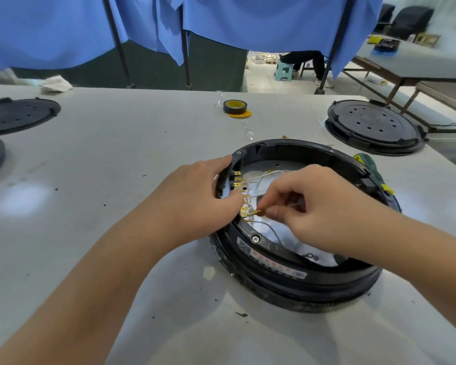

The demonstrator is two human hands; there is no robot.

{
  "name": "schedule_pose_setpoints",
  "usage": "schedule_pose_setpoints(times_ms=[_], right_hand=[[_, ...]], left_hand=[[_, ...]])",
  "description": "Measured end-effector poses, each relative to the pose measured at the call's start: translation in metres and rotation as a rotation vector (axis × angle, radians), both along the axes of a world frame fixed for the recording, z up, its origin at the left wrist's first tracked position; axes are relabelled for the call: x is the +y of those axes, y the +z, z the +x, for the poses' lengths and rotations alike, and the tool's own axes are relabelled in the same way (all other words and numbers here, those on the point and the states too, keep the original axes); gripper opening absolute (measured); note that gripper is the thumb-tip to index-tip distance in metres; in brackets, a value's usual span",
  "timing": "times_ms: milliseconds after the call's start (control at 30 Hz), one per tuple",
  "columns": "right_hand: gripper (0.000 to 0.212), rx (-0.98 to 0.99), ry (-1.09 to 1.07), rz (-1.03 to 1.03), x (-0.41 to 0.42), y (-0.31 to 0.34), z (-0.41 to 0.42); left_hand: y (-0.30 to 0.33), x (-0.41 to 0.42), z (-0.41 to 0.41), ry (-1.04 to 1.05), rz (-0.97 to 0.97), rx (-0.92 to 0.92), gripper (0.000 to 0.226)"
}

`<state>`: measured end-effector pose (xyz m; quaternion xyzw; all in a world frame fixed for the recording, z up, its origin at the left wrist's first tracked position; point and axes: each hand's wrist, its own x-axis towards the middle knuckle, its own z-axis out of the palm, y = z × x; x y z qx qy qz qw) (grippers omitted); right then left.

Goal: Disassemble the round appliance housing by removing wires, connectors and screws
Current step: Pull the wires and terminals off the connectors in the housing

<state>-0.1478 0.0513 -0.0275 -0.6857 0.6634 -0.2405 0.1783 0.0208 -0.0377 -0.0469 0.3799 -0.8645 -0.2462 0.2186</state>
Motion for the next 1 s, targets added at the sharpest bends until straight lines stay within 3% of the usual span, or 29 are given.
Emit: schedule_pose_setpoints(times_ms=[233,400,567,733,1000], right_hand=[[0.014,-0.112,-0.016,-0.002,0.004,0.01,-0.002],[0.011,-0.153,-0.053,-0.083,-0.001,0.026,-0.024],[0.012,-0.114,-0.225,-0.164,-0.032,0.039,-0.072],[0.004,-0.104,-0.404,-0.04,-0.072,0.027,-0.122],[0.008,0.035,-0.449,0.102,-0.122,-0.002,-0.147]], left_hand=[[0.0,-0.001,0.001,0.011,-0.002,0.0,0.043],[-0.002,-0.001,0.003,-0.002,0.021,0.015,0.014],[-0.002,0.0,0.002,-0.001,0.031,0.031,0.017],[-0.011,-0.003,-0.002,0.071,0.006,0.097,0.034],[-0.018,-0.005,-0.007,0.156,-0.039,0.115,0.034]])
